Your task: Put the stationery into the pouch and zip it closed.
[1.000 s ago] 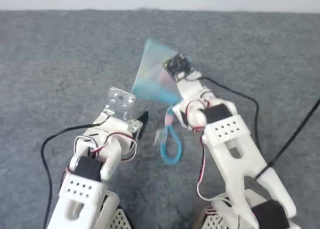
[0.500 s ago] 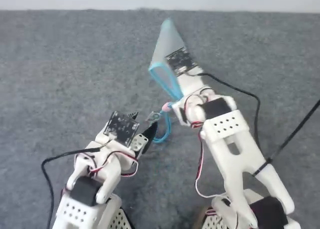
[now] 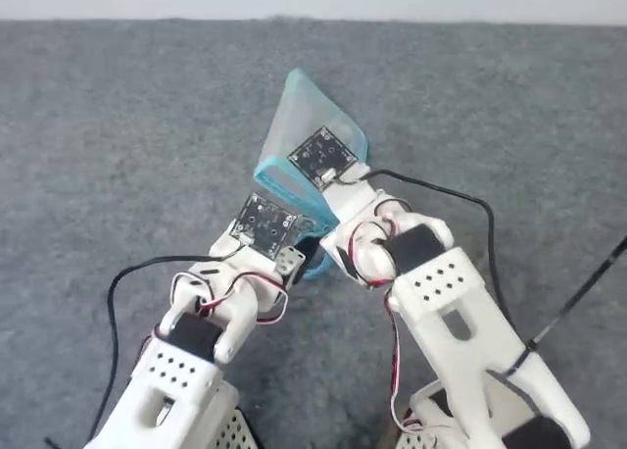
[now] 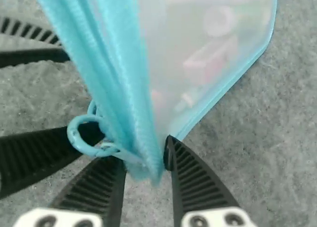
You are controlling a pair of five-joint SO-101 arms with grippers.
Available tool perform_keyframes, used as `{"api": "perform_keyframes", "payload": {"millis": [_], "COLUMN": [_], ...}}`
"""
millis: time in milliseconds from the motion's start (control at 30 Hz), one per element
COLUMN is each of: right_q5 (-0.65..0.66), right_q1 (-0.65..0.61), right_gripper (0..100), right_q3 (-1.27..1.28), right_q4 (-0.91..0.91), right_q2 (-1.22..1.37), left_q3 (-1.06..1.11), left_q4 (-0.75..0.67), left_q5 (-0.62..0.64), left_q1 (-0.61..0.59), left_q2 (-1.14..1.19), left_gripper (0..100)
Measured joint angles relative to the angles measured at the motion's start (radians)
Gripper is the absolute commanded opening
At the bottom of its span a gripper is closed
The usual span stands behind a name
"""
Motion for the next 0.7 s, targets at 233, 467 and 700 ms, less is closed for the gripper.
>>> {"api": "perform_keyframes", "payload": {"millis": [233, 467, 700], "right_q5": [0.015, 0.015, 0.031], "right_q1": [-0.014, -0.04, -0.044], "right_gripper": [0.6, 0.6, 0.6], "right_q3": [0.021, 0.034, 0.058], "right_q4": [0.003, 0.003, 0.0], "right_q2": [-0.031, -0.052, -0.058], "left_q3": [0.002, 0.002, 0.02], "left_q4": [-0.078, -0.1, -0.1], "left_q5": [-0.002, -0.002, -0.002], "left_q1": [0.066, 0.072, 0.074], "left_q2": [0.112, 0.135, 0.118], "left_gripper": [19, 19, 3]}}
